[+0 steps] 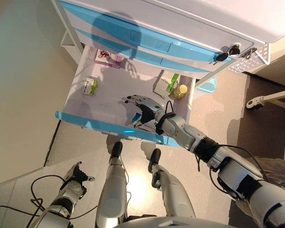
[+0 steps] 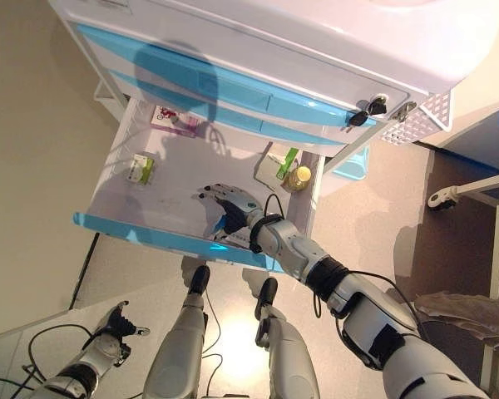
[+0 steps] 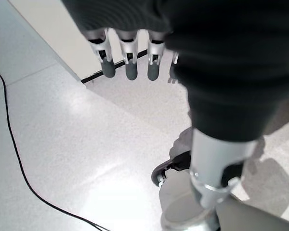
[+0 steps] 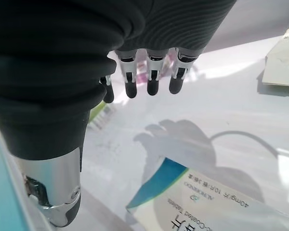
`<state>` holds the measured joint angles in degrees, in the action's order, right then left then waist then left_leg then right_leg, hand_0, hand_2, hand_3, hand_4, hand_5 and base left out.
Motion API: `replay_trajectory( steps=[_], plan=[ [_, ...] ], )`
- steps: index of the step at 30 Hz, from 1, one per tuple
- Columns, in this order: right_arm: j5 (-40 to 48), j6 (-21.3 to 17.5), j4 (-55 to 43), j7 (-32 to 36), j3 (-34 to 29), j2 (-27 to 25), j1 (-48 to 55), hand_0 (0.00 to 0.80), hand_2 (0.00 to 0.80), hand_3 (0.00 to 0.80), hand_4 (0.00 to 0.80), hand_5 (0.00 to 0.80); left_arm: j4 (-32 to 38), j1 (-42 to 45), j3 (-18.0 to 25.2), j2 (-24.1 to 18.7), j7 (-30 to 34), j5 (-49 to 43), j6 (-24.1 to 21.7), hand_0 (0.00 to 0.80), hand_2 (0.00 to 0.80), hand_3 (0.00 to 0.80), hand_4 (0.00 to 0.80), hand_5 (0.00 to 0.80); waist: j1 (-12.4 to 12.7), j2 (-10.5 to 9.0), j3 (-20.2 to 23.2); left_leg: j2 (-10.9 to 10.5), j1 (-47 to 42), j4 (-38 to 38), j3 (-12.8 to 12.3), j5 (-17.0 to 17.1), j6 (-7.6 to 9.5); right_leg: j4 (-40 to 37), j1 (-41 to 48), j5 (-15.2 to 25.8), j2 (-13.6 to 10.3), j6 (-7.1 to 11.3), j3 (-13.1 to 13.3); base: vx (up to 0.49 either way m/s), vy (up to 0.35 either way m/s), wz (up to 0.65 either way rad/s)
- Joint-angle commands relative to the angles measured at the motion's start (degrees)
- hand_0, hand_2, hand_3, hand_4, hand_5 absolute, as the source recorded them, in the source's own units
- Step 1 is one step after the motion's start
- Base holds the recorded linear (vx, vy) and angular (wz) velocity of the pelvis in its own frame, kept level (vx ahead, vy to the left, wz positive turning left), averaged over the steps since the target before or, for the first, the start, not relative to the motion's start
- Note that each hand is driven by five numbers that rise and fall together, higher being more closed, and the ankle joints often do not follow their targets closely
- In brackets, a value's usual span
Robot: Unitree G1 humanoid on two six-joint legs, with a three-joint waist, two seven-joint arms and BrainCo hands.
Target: Open the drawer and pick up the medicine
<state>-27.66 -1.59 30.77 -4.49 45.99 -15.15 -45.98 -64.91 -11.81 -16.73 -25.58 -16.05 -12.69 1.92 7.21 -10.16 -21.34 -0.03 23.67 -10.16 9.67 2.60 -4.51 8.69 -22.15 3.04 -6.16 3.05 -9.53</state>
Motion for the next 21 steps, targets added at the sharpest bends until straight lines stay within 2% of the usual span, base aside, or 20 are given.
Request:
replay_trajectory(
  steps=[1,10,21],
  plan=[
    [-3.15,-0.49,1.27,-0.6,3.11,2.18,-2.73,0.0,0.0,0.0,0.0,0.0,-2.83,1.26,1.1,-0.51,-1.19,-0.02,0.17,0.0,0.0,0.0,0.0,0.0,0.17,-0.56,0.1,-3.54,1.06,1.51,1.1,-0.39,4.09,0.24,0.63,0.1,-0.41,3.02,0.79,0.0,0.0,0.0],
    [-6.22,1.4,11.35,-1.89,4.15,6.11,-5.19,0.0,0.0,0.0,0.0,0.0,-3.12,0.78,-0.53,-0.03,-1.17,0.22,0.06,0.0,0.0,0.0,0.0,0.0,0.69,0.05,0.2,-3.7,1.09,1.57,1.21,-0.3,4.1,0.03,0.69,0.23,-0.49,2.98,0.84,0.0,0.0,0.0],
    [-6.57,2.82,18.44,-2.95,3.18,6.98,-6.26,0.0,0.0,0.0,0.0,0.0,-3.58,0.6,-1.37,0.25,-0.9,0.57,0.03,0.0,0.0,0.0,0.0,0.0,0.88,0.71,0.25,-3.85,1.05,1.56,1.25,-0.34,4.24,0.13,0.71,0.22,-0.65,3.0,0.86,0.0,0.0,0.0]
  ],
)
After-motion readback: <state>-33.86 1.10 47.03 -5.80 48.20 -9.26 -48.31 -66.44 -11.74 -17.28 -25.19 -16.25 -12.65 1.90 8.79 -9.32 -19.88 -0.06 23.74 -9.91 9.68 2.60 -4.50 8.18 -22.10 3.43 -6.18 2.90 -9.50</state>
